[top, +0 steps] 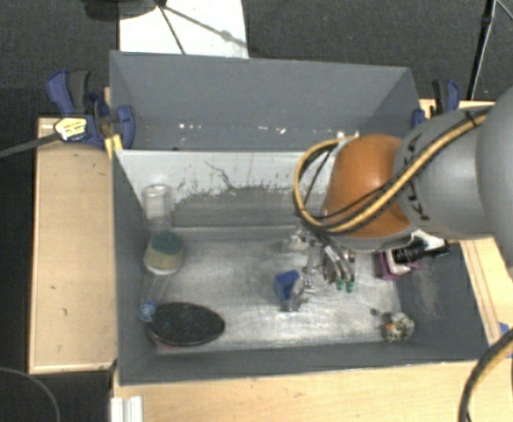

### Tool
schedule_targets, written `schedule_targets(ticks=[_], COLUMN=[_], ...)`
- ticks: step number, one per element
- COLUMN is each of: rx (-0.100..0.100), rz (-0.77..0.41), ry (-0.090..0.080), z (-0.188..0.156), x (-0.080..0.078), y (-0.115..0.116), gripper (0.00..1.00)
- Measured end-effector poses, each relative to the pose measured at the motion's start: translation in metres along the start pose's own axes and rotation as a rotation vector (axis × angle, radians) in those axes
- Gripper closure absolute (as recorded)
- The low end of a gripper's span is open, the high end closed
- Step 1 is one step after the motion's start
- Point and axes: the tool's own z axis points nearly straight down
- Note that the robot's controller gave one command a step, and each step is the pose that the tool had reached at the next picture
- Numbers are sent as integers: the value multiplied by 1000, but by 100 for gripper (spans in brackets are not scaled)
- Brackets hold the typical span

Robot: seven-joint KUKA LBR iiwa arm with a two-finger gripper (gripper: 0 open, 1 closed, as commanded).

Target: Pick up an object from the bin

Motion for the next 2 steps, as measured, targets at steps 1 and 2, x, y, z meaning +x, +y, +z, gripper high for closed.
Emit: schedule_targets(ticks=[1, 2], rx=[-2, -2], rz=[1, -17], ry=[-4, -10], z=[-4, -139], x=[-1, -6], y=[2, -9], gripper=[100, 100])
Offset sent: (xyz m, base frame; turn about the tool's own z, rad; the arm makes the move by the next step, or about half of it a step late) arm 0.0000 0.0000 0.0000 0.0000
